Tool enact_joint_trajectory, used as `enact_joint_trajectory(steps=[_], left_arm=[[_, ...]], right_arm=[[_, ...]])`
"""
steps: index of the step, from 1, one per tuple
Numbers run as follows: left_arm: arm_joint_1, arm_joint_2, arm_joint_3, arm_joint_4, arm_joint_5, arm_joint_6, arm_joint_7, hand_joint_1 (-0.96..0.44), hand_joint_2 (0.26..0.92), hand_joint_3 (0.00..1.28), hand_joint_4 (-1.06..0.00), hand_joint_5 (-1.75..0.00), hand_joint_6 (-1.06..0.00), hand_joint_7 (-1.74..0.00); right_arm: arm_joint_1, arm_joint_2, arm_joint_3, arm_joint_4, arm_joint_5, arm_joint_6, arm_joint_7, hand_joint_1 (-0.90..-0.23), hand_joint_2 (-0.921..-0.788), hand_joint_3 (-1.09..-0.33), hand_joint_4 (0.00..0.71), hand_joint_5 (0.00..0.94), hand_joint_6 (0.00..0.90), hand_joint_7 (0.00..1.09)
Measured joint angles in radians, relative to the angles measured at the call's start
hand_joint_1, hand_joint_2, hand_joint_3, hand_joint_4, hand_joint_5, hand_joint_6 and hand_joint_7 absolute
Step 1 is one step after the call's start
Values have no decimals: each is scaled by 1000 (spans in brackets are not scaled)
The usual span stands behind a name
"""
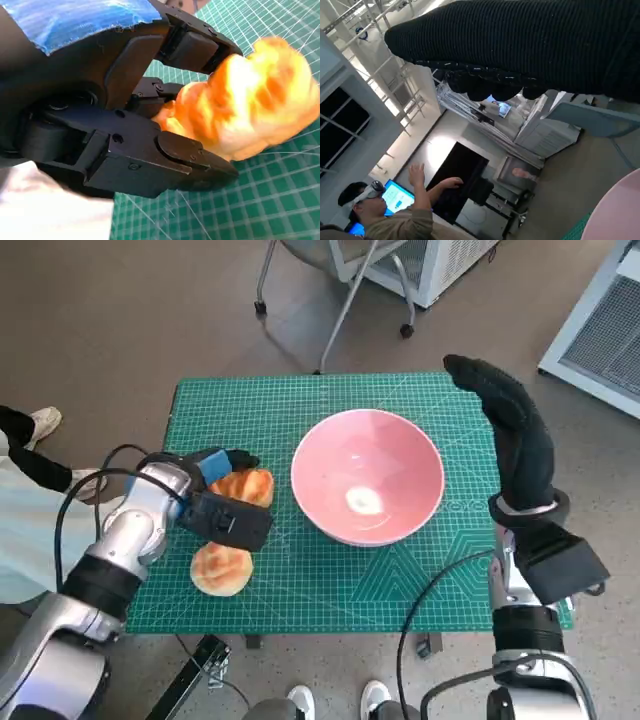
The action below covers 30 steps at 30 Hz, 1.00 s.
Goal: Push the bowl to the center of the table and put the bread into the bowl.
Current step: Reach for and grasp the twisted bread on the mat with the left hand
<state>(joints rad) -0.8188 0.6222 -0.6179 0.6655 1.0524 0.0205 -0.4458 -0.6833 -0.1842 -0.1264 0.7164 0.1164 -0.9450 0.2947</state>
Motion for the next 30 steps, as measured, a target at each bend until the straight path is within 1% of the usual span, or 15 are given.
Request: enact_joint_trajectory(steps=[1,2,5,7,8,9,10,12,13,16,18,19,22,26,30], left_arm=[[-7,-3,-7,22,4,-6,17,283,917,276,-459,-1065,-619,-48],[-12,-5,-15,43,7,-12,33,306,918,288,-443,-1223,-634,-52],[-38,-12,-32,106,12,-33,88,335,920,280,-451,-1384,-687,-83],[-50,-13,-40,135,12,-47,110,342,921,275,-456,-1418,-722,-106],[-56,-13,-45,152,12,-56,124,344,921,274,-457,-1425,-731,-113],[-61,-13,-49,166,12,-65,138,346,921,271,-461,-1433,-710,-220],[-65,-13,-53,181,12,-75,153,347,921,270,-461,-1440,-654,-370],[-73,-13,-62,208,12,-96,183,348,921,271,-460,-1447,-604,-524],[-78,-13,-67,221,12,-103,195,223,921,269,-472,-1418,-522,-845],[-90,-14,-77,255,12,-122,228,75,921,271,-473,-1388,-425,-1239],[-97,-14,-82,271,12,-129,241,39,921,267,-470,-1370,-416,-1332],[-100,-14,-84,278,12,-133,247,26,921,259,-467,-1342,-433,-1371],[-107,-13,-85,296,11,-145,266,10,921,235,-475,-1276,-475,-1417],[-114,-7,-82,299,1,-162,272,4,919,205,-528,-1172,-506,-1458],[-121,9,-62,287,-21,-178,254,2,916,169,-569,-1181,-544,-1376]], right_arm=[[1,0,0,-1,-1,0,-1,-607,-921,-775,360,5,20,882],[2,0,0,-2,-1,0,-3,-607,-921,-776,359,4,20,882],[4,0,0,-5,-1,0,-4,-607,-921,-776,356,3,19,880],[5,0,0,-5,-1,-2,-4,-608,-921,-774,356,2,19,878],[6,-1,-1,-5,-1,-3,-4,-608,-921,-774,356,2,20,878],[7,-2,-1,-5,-1,-3,-4,-608,-921,-773,356,2,21,876],[8,-3,-2,-5,-1,-3,-4,-608,-921,-772,356,2,22,874],[9,-4,-2,-4,-1,-3,-4,-608,-921,-771,356,3,23,872],[9,-4,-2,-5,-1,-3,-4,-608,-921,-771,357,3,24,871],[10,-3,-1,-5,-1,-3,-4,-608,-921,-772,357,3,26,869],[10,-3,-1,-5,-1,-3,-4,-608,-921,-772,357,3,26,869],[10,-3,0,-5,-1,-3,-4,-607,-921,-772,356,2,26,868],[10,-2,1,-5,0,-4,-4,-603,-921,-772,356,2,26,868],[10,-1,2,-5,2,-4,-4,-600,-921,-773,356,2,26,869],[11,-1,2,-7,5,-4,-3,-601,-921,-774,356,2,25,869]])
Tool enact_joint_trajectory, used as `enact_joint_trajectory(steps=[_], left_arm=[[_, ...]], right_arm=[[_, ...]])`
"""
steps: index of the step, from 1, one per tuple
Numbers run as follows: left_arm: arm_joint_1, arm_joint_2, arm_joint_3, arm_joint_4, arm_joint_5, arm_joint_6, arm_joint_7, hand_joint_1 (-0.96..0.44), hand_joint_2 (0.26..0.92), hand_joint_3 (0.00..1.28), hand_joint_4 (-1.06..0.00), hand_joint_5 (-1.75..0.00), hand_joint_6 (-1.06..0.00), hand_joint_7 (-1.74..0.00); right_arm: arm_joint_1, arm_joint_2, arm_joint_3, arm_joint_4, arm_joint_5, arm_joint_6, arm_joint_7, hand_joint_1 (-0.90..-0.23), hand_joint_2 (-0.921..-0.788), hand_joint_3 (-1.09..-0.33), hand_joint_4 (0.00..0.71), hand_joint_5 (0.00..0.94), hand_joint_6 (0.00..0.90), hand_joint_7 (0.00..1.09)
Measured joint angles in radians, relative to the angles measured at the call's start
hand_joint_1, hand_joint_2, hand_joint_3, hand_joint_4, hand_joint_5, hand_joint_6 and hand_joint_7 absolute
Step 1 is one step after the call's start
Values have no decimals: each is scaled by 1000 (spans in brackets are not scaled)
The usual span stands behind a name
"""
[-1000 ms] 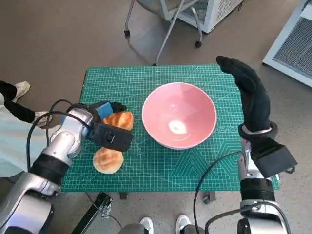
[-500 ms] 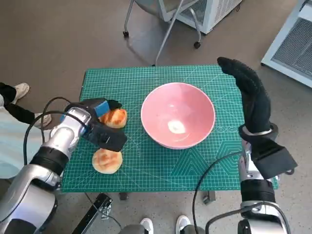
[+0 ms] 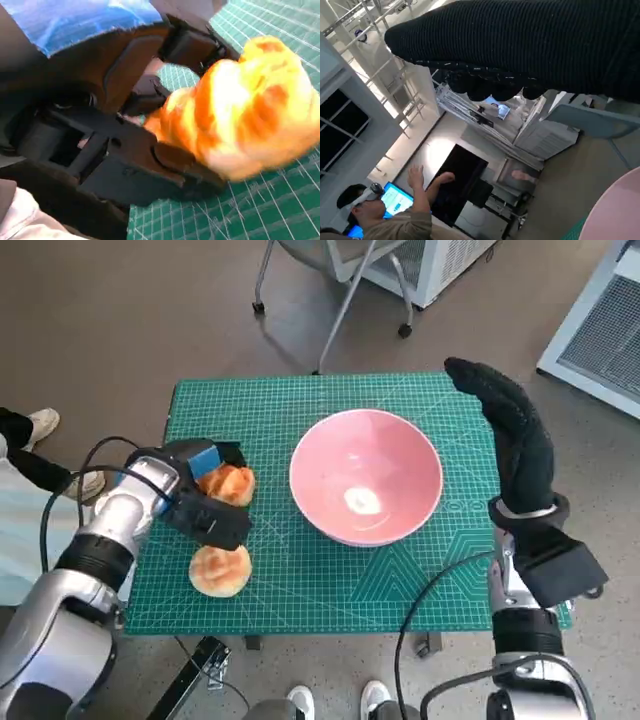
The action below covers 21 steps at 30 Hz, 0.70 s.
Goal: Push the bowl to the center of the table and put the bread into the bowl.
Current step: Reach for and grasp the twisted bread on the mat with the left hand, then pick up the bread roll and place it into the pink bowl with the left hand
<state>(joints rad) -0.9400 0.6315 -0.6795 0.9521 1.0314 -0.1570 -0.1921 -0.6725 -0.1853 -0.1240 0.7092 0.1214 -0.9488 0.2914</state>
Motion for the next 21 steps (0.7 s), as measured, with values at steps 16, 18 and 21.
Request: enact_joint_trajectory(steps=[16,18,21], left_arm=[[-55,137,252,-414,-139,15,-124,1,904,93,-696,-1212,-630,-1124],[-63,147,275,-461,-143,8,-119,1,904,91,-702,-1211,-630,-1116],[-67,151,304,-535,-149,-13,-101,1,915,71,-712,-1133,-616,-1191]], right_arm=[[1,-1,2,-1,2,2,1,-609,-921,-768,357,2,29,862],[1,-1,2,-2,2,3,1,-610,-921,-768,357,2,30,862],[1,-1,2,-3,2,5,1,-610,-921,-768,357,2,31,860]])
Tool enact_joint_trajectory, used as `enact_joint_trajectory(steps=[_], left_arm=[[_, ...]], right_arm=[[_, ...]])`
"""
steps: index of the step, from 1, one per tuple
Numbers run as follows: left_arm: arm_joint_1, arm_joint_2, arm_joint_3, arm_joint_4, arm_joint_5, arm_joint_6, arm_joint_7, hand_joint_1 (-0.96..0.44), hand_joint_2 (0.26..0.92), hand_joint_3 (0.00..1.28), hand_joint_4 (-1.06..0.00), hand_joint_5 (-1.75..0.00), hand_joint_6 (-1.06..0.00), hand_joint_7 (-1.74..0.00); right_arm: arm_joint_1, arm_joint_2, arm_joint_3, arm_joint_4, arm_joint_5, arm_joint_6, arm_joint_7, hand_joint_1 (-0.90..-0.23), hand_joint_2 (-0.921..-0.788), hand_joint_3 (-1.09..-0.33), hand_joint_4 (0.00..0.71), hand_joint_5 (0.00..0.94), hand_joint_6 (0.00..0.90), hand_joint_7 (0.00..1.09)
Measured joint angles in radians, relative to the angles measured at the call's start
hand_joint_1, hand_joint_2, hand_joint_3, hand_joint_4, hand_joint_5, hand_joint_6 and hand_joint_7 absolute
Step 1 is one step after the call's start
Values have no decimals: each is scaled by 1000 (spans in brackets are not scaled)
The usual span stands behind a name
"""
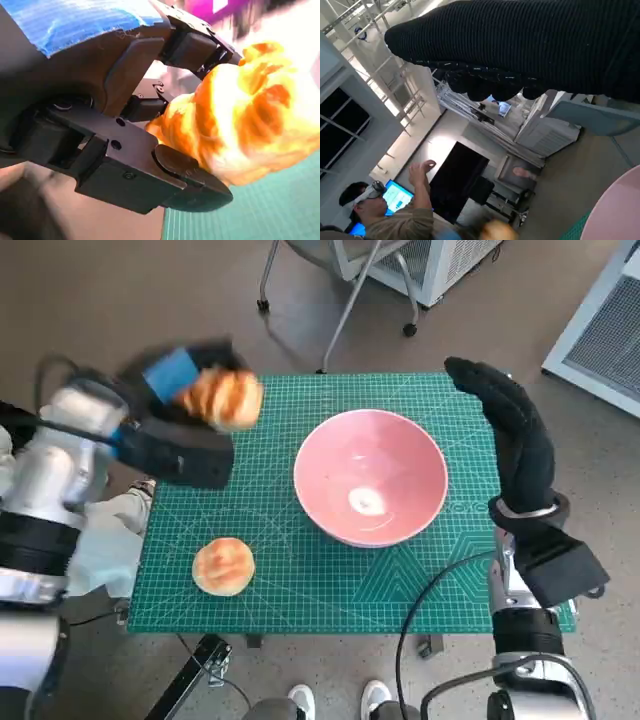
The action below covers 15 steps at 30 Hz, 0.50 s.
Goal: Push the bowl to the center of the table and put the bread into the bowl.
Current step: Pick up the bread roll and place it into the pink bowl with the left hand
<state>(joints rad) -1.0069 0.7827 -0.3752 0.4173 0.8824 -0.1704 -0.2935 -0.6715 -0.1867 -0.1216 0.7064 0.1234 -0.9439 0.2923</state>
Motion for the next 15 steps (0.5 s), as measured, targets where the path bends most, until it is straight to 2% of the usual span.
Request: enact_joint_trajectory(steps=[5,15], left_arm=[[-2,-14,16,-81,-23,-40,14,1,920,70,-708,-1037,-610,-1287],[-11,-108,-24,-98,-6,-175,127,1,920,47,-643,-1089,-726,-1175]], right_arm=[[0,0,2,-2,0,1,0,-609,-921,-769,358,2,32,859],[1,0,3,-12,0,3,0,-612,-921,-768,358,2,30,861]])
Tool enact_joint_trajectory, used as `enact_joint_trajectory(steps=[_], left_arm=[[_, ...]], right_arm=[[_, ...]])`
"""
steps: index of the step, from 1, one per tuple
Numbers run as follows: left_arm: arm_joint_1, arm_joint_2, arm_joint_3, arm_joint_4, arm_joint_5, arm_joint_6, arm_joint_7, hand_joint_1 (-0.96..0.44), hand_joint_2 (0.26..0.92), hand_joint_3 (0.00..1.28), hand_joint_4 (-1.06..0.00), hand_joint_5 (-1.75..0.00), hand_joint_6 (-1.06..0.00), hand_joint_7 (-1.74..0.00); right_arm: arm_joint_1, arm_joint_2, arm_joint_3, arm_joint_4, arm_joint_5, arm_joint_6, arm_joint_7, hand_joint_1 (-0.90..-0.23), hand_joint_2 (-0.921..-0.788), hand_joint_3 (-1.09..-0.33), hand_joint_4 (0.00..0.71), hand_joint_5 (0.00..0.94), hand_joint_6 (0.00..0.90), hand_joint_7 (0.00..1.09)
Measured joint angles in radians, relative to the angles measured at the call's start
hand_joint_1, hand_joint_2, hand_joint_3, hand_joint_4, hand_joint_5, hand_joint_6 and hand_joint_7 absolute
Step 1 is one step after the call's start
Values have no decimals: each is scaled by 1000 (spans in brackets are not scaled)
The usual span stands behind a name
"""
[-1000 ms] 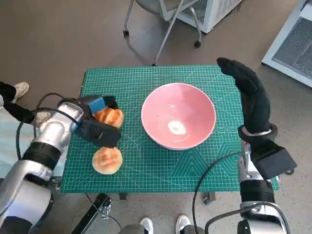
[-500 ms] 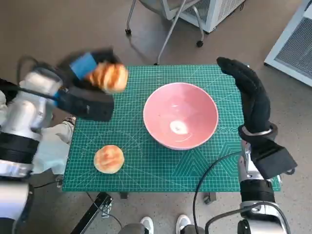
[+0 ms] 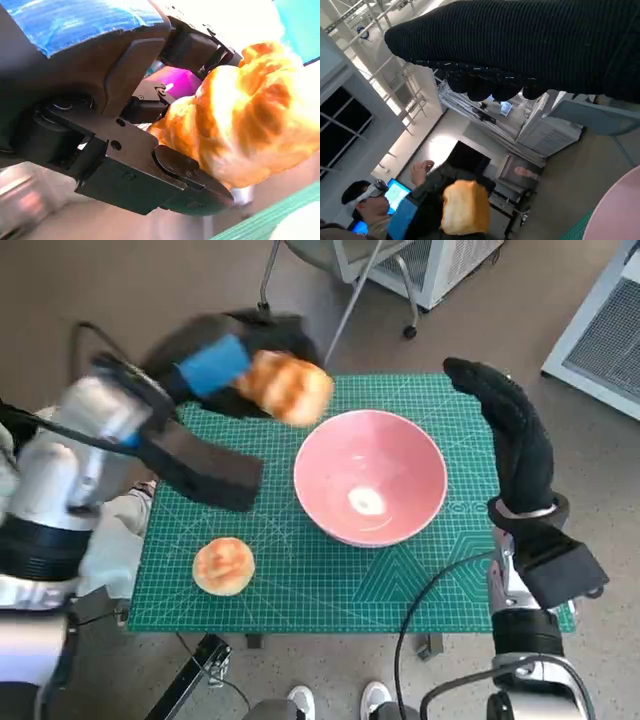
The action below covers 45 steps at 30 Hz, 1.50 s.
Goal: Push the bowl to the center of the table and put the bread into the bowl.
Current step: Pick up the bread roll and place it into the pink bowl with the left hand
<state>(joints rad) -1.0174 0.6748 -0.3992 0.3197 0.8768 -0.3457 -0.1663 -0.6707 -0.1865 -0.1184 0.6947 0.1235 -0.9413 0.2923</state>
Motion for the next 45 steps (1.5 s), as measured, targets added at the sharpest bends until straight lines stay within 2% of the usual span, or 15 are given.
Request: enact_joint_trajectory(steps=[7,10,17,19,21,22,23,24,26,31,34,41,45], left_arm=[[-34,-79,-68,141,35,-141,140,1,921,71,-615,-1113,-700,-1206],[-46,-108,-106,214,71,-182,195,1,921,92,-597,-1174,-666,-1200],[-68,-165,-176,332,138,-214,247,1,921,130,-554,-1223,-619,-1243],[-69,-177,-184,347,143,-213,245,1,921,158,-508,-1238,-608,-1286],[-70,-191,-187,353,142,-204,220,1,921,249,-363,-1364,-550,-1363],[-70,-196,-188,353,140,-194,194,42,915,264,-313,-1184,-484,-1225],[-70,-203,-189,347,137,-174,146,100,917,268,-298,-810,-452,-900],[-70,-206,-190,341,136,-160,114,161,918,288,-254,-523,-405,-625],[-70,-211,-191,323,136,-119,27,225,920,321,-194,-216,-353,-309],[-70,-217,-197,270,139,-3,-175,206,921,328,-145,-36,-319,-108],[-66,-215,-198,241,139,30,-236,158,921,305,-140,-13,-327,-76],[-54,-212,-198,232,130,12,-200,122,921,282,-161,-12,-361,-66],[-48,-207,-195,232,127,0,-174,139,921,288,-221,-35,-419,-83]], right_arm=[[8,1,1,-16,-3,0,-1,-613,-921,-768,358,2,28,861],[15,0,0,-27,-7,0,-5,-615,-921,-767,359,3,24,861],[27,-2,-1,-31,-9,0,-11,-615,-921,-764,360,3,21,860],[27,-3,-1,-31,-9,0,-12,-612,-921,-763,360,3,20,859],[27,-3,-1,-32,-9,0,-13,-610,-921,-761,360,3,20,858],[27,-3,-1,-32,-9,0,-13,-611,-921,-759,360,3,21,857],[27,-3,-1,-32,-8,0,-13,-613,-921,-757,360,3,21,856],[27,-3,-1,-32,-8,0,-13,-617,-921,-755,360,3,22,855],[27,-3,-1,-32,-7,0,-13,-623,-921,-751,360,3,24,851],[28,-3,-2,-32,0,0,-13,-627,-921,-746,361,3,30,843],[30,-3,-3,-32,4,1,-12,-627,-921,-746,361,3,33,839],[31,-3,-3,-32,15,6,-11,-632,-921,-739,361,3,40,828],[31,-2,-2,-33,15,9,-11,-634,-921,-737,362,3,42,825]])
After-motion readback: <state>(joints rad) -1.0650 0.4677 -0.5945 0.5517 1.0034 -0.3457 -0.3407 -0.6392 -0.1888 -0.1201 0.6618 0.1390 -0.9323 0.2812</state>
